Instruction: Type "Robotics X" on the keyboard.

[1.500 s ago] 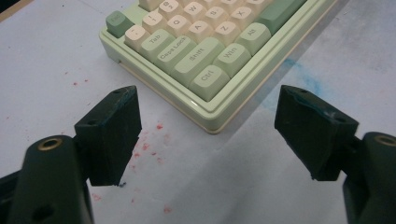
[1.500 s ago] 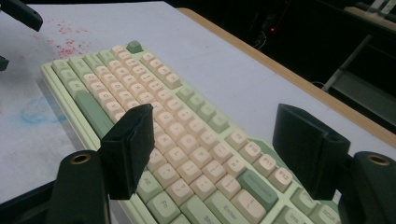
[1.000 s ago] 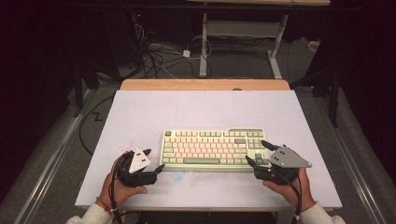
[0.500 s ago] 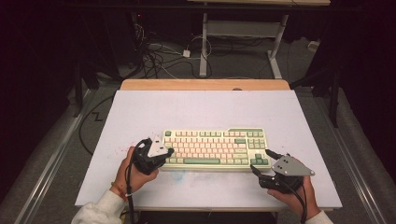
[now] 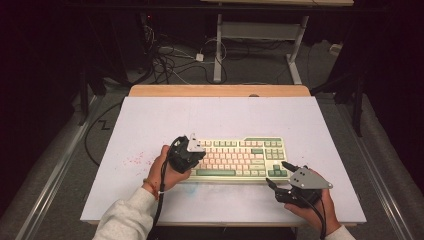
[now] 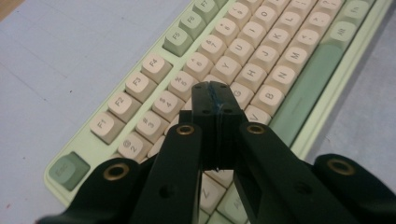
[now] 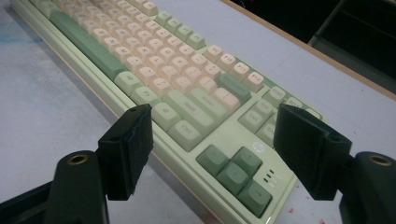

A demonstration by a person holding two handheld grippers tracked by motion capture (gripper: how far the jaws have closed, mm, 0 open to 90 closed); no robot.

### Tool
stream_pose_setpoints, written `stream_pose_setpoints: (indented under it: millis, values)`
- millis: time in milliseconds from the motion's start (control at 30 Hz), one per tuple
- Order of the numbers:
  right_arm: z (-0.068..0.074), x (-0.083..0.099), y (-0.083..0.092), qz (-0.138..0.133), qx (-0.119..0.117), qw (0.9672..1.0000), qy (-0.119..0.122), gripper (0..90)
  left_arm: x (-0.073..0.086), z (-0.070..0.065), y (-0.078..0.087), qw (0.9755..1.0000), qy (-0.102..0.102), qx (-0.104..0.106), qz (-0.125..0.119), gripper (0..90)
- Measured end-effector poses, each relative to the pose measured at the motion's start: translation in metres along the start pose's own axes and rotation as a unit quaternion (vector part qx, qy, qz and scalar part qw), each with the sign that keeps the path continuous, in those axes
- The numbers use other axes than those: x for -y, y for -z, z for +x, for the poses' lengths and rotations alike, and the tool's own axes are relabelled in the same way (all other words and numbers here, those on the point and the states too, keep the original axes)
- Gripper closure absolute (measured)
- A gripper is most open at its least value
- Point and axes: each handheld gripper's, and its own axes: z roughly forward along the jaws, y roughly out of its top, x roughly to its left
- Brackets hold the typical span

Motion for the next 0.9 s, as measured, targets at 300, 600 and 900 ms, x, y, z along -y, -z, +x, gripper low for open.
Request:
stream_pose_setpoints:
  millis: [300,600,900]
  values:
    - [0.001,0.001,-0.001,0.004,-0.004,1.0,0.002,28.7,-0.015,0.0,-0.024,0.9995,-0.011,0.007,0.028,87.8]
    - [0.001,0.002,-0.003,0.008,-0.006,0.9999,0.008,28.7,-0.021,0.0,-0.036,0.999,-0.014,0.003,0.041,87.7]
    - [0.001,0.002,-0.004,0.016,-0.005,0.9998,0.01,29.7,-0.022,-0.003,-0.04,0.9983,-0.024,0.004,0.054,87.7]
